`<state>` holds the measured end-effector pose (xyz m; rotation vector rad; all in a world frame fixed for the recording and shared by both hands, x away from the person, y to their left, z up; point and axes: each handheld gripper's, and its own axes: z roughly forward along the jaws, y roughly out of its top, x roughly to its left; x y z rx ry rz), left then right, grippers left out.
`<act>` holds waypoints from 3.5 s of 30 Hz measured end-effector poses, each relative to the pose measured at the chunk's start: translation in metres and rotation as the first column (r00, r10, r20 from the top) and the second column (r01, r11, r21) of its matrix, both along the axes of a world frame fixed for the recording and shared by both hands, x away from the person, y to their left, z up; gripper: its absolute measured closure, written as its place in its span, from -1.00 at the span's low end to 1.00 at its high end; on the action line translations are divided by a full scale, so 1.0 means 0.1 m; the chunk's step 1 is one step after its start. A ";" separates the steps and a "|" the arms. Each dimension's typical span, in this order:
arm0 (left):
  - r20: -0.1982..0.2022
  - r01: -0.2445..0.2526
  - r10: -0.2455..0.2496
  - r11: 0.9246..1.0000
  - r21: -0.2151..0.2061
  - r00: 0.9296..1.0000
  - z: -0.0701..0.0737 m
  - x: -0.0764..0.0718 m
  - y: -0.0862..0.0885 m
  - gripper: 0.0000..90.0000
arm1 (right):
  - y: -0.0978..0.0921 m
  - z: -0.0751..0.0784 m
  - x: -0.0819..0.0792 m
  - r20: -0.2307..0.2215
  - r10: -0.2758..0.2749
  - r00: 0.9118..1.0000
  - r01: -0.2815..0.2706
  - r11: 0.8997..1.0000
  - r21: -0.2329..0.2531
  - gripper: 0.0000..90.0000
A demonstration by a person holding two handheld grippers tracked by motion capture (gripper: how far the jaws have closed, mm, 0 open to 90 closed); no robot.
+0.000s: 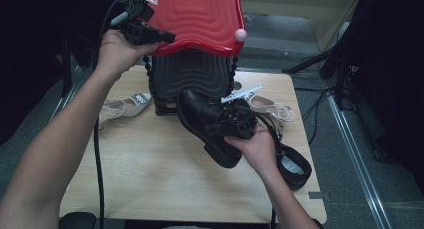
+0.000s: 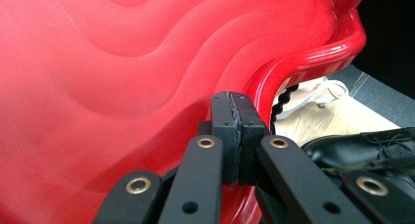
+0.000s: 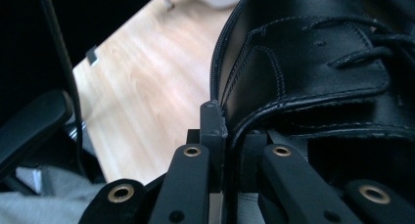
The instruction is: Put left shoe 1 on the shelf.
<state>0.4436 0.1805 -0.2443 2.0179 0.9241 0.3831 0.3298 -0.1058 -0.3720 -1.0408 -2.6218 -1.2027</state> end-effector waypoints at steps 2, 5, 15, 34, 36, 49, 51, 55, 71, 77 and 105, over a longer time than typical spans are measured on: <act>0.001 0.000 0.000 1.000 0.001 1.000 0.00 0.00 0.00 1.00 | 0.08 0.06 0.10 0.027 -0.007 1.000 0.006 1.000 0.009 0.92; -0.007 -0.003 0.003 1.000 -0.004 1.000 0.00 0.00 0.00 1.00 | 0.16 0.09 0.19 0.045 -0.013 0.999 0.013 1.000 0.001 0.92; -0.013 -0.005 0.005 1.000 0.001 1.000 0.01 0.01 0.00 1.00 | 0.41 0.12 0.52 0.143 -0.069 0.987 0.077 0.996 -0.048 0.92; -0.024 -0.008 0.008 1.000 0.002 1.000 0.01 0.01 -0.01 1.00 | 0.90 -0.13 0.82 0.305 -0.155 0.940 0.174 0.984 -0.035 0.92; -0.024 -0.007 0.007 1.000 0.003 1.000 0.01 0.01 -0.01 1.00 | 1.01 -0.11 0.88 0.321 -0.182 0.929 0.202 0.979 -0.029 0.92; -0.024 -0.011 0.011 1.000 0.003 1.000 0.01 0.01 -0.01 1.00 | 1.33 -0.13 1.00 0.341 -0.230 0.911 0.251 0.968 -0.016 0.75; -0.022 -0.012 0.012 1.000 0.004 1.000 0.01 0.01 -0.01 1.00 | 1.34 -0.13 0.99 0.324 -0.223 0.920 0.241 0.970 -0.018 0.61; -0.023 -0.012 0.012 1.000 0.008 1.000 0.01 0.00 -0.01 1.00 | 1.36 -0.15 0.98 0.299 -0.204 0.932 0.219 0.976 -0.017 0.40; -0.022 -0.013 0.013 1.000 0.002 1.000 0.01 0.02 -0.01 1.00 | 0.99 0.04 0.62 0.286 -0.138 0.948 0.129 0.990 0.051 0.88; -0.024 -0.012 0.012 1.000 0.002 1.000 0.01 0.02 -0.01 1.00 | 0.80 -0.05 0.50 0.251 -0.110 0.962 0.095 0.993 0.074 1.00; -0.009 -0.011 0.011 1.000 -0.004 1.000 0.00 0.00 0.00 1.00 | 0.53 -0.66 0.52 0.226 -0.128 0.966 0.123 0.992 0.034 1.00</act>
